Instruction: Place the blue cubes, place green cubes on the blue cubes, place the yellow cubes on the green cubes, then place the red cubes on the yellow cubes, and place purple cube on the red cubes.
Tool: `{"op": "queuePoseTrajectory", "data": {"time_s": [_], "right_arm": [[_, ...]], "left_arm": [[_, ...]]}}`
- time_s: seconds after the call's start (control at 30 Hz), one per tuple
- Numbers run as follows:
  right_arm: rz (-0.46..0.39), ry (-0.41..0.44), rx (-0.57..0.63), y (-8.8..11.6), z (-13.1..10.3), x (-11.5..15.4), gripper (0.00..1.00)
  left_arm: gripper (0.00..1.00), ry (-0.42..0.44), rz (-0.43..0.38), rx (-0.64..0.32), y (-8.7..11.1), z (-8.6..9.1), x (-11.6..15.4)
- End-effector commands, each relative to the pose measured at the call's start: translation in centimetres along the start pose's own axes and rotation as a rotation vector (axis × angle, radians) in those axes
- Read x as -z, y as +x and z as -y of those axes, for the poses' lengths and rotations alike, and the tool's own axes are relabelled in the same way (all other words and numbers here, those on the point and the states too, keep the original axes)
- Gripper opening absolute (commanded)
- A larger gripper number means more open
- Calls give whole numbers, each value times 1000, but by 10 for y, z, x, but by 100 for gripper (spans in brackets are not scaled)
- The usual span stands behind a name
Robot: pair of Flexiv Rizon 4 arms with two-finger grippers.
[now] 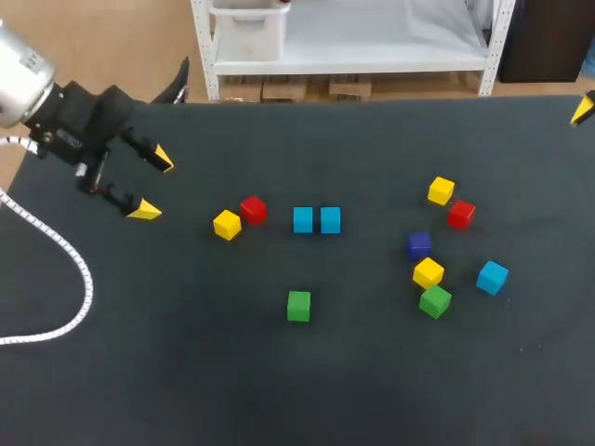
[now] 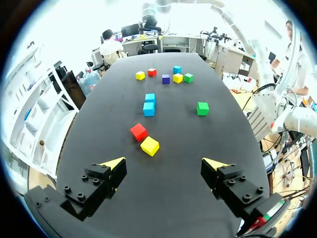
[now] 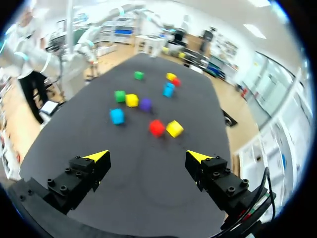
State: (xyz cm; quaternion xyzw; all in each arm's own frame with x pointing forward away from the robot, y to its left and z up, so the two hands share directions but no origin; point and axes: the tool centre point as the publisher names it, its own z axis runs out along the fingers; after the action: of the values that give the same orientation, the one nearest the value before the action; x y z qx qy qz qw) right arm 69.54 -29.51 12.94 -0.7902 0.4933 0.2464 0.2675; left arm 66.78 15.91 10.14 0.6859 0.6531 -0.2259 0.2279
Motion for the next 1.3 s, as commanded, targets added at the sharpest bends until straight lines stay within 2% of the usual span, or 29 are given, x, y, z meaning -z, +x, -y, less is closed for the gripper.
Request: {"op": "queuePoseTrajectory", "data": {"time_s": [0.03,0.1,0.23,0.4,0.67,0.93,1.1,1.3], "right_arm": [[3,-445,686,-30,-30,-33,100],[43,-448,711,-39,-40,-49,100],[46,-455,750,-55,-58,-83,100],[34,-453,749,-67,-69,-116,100],[-11,-425,516,-63,-69,-151,100],[-12,-368,296,-47,-67,-167,100],[-2,-319,238,-39,-64,-168,100],[5,-319,242,-39,-63,-172,100]], "left_arm": [[100,0,2,-3,1,-1,0],[100,0,2,-3,1,-1,0],[100,0,2,-3,1,-1,0],[100,0,2,-3,1,-1,0],[100,0,2,-3,1,-1,0],[100,0,2,-3,1,-1,0],[100,0,2,-3,1,-1,0],[100,0,2,-3,1,-1,0]]}}
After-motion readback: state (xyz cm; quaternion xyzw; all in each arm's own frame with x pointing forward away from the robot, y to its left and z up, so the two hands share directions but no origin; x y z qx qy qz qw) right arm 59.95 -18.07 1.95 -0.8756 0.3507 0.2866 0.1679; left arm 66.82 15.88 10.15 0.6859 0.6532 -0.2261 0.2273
